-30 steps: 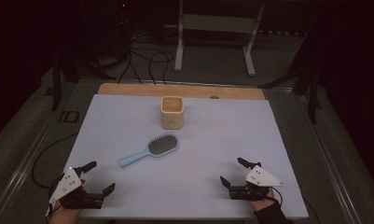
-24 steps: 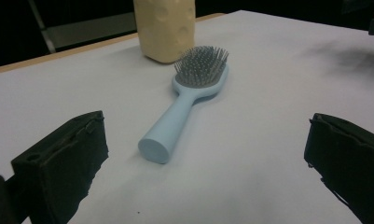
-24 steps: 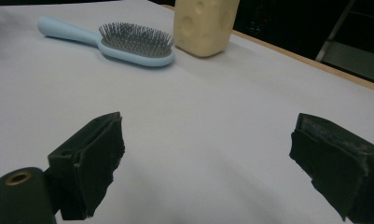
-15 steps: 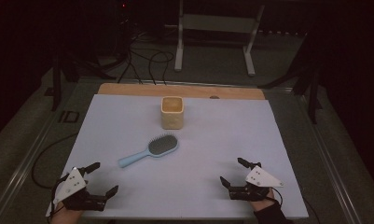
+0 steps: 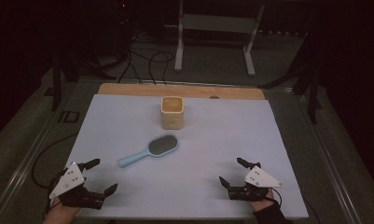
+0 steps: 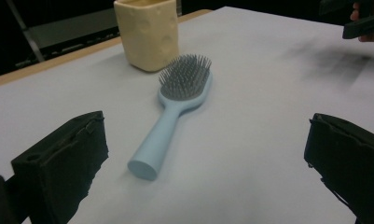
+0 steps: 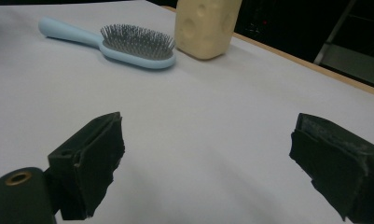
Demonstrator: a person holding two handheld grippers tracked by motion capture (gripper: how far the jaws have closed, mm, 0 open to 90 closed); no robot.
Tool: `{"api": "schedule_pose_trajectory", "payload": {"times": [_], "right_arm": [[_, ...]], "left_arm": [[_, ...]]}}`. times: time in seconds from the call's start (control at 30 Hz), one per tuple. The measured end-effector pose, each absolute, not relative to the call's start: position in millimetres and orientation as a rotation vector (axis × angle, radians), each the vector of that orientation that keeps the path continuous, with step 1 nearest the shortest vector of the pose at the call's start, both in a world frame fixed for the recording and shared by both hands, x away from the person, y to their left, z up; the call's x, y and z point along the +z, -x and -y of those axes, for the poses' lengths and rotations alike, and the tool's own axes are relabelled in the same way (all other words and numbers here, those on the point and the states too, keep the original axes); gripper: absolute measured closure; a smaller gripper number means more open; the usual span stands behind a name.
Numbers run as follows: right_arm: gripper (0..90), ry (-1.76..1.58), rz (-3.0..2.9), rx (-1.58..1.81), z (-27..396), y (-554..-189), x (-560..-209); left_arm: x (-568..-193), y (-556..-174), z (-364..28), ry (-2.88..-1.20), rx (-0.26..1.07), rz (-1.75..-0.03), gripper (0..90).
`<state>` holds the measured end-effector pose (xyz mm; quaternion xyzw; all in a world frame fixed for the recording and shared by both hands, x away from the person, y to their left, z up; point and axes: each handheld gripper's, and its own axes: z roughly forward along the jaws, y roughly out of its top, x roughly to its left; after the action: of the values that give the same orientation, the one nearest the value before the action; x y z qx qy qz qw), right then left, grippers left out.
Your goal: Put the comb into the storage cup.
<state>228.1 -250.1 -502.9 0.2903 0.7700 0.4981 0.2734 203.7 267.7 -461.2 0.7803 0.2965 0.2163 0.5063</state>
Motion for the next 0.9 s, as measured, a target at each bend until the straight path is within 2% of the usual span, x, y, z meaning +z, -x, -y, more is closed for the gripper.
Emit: {"api": "schedule_pose_trajectory", "payload": {"times": [0.9], "right_arm": [[9.2, -0.781, -2.051, 1.352, 250.6, -226.2, -499.6]], "left_arm": [[-416.9, -237.9, -255.3, -1.936, 0.5, -0.67, 0.0]]}}
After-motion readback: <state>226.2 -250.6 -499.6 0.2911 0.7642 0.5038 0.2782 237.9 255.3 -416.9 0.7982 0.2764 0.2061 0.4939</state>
